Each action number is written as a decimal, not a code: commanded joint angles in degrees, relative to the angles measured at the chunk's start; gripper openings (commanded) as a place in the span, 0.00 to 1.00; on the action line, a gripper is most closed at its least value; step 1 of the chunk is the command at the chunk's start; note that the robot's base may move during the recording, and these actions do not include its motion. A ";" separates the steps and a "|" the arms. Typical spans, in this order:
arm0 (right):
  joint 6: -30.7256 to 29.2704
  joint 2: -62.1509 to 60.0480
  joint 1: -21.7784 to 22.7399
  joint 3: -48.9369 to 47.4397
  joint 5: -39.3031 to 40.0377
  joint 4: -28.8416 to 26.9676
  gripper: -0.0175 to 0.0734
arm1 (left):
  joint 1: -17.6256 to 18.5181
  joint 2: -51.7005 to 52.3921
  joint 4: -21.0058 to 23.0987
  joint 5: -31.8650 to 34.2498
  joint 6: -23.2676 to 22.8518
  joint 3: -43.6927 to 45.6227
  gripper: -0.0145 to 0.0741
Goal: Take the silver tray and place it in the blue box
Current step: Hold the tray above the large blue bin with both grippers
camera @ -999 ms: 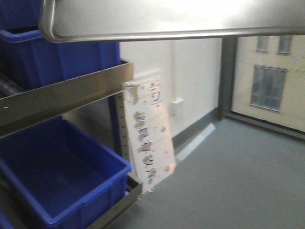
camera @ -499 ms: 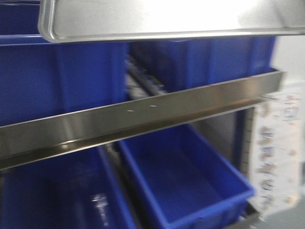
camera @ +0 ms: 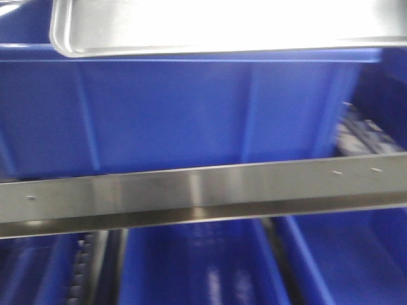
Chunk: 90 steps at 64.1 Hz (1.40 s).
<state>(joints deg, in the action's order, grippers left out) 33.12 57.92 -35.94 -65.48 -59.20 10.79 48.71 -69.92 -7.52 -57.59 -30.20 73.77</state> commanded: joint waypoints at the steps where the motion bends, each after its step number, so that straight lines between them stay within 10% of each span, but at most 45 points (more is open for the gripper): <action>1: -0.52 -0.92 0.28 -1.70 2.68 3.73 0.25 | 0.26 1.53 -2.25 0.00 0.88 1.41 0.05; 90: -0.52 -0.92 0.28 -1.70 2.68 3.73 0.25 | 0.26 1.53 -2.25 0.00 0.88 1.41 0.05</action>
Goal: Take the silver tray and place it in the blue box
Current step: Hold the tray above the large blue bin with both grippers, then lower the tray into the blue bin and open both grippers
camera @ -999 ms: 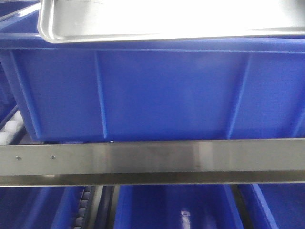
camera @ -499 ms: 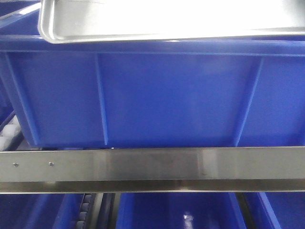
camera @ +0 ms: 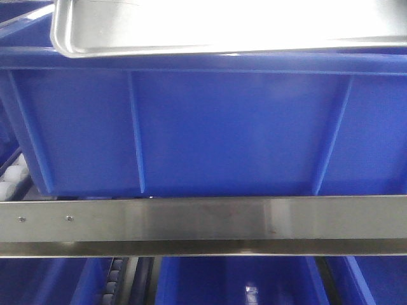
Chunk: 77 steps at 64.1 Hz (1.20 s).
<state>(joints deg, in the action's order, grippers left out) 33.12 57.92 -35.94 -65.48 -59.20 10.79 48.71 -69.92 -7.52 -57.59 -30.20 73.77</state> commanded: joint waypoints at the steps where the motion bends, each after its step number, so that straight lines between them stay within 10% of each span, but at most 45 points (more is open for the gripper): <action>1: -0.52 -0.92 0.28 -1.70 2.68 3.73 0.25 | 0.26 1.53 -2.25 0.26 0.88 1.41 0.05; 40: -0.57 -0.86 0.32 -2.09 11.83 4.06 0.25 | -0.09 1.53 -4.46 6.36 0.88 3.67 0.05; 77: -4.86 22.59 9.70 -21.23 10.43 7.17 0.25 | -10.36 -22.17 -8.66 13.98 1.95 19.52 0.05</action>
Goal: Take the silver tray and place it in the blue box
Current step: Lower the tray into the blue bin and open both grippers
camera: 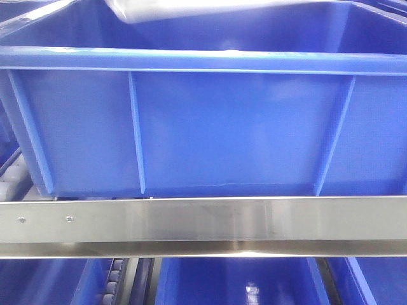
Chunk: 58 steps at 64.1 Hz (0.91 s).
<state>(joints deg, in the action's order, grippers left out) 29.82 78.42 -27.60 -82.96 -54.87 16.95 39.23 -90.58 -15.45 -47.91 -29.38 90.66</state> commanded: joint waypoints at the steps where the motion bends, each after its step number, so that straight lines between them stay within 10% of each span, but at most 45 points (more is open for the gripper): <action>1: -1.56 3.27 1.76 -3.89 6.26 1.01 0.25 | -1.24 -2.52 -0.73 4.75 1.13 2.81 0.05; 39: -2.25 22.23 4.62 -4.29 9.55 1.71 0.28 | -4.68 -16.03 -0.22 10.47 1.69 3.75 0.09; 58: -2.38 22.23 4.62 -9.12 6.28 2.28 0.82 | -4.77 -16.03 1.65 11.01 2.00 6.01 0.61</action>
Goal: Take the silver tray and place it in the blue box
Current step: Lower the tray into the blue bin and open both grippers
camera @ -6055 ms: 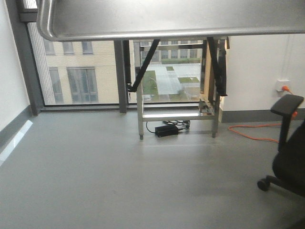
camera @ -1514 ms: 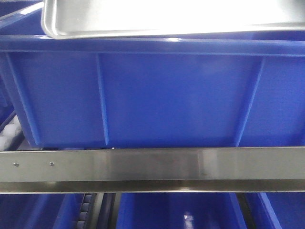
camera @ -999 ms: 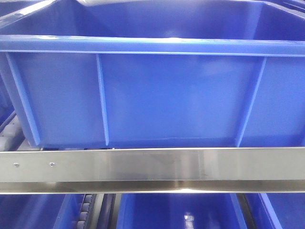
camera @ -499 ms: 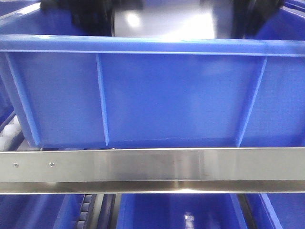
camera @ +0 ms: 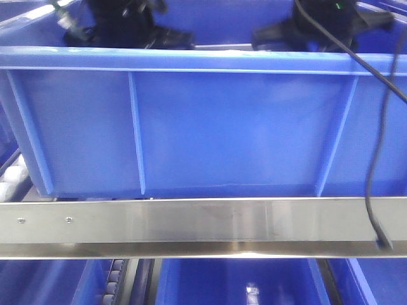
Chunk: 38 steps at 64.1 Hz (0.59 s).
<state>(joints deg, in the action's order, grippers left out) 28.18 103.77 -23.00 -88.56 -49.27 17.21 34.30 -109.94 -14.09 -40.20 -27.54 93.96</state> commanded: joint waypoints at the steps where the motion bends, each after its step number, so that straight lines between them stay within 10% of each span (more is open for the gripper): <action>1: -0.74 -3.11 0.02 -3.86 0.36 2.01 0.84 | 0.17 3.33 0.30 3.16 0.16 2.96 0.63; 23: -2.47 -7.45 -0.49 -7.15 -6.16 1.77 0.81 | 0.17 7.08 3.00 -6.09 4.86 7.83 0.70; 38: -5.87 -15.38 -1.87 -4.44 -8.36 1.71 0.33 | 1.10 17.57 5.05 -10.56 10.49 3.62 0.53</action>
<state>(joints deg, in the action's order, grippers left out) 24.15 94.68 -24.41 -93.13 -59.26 17.35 34.70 -99.60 -9.04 -52.12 -18.45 98.22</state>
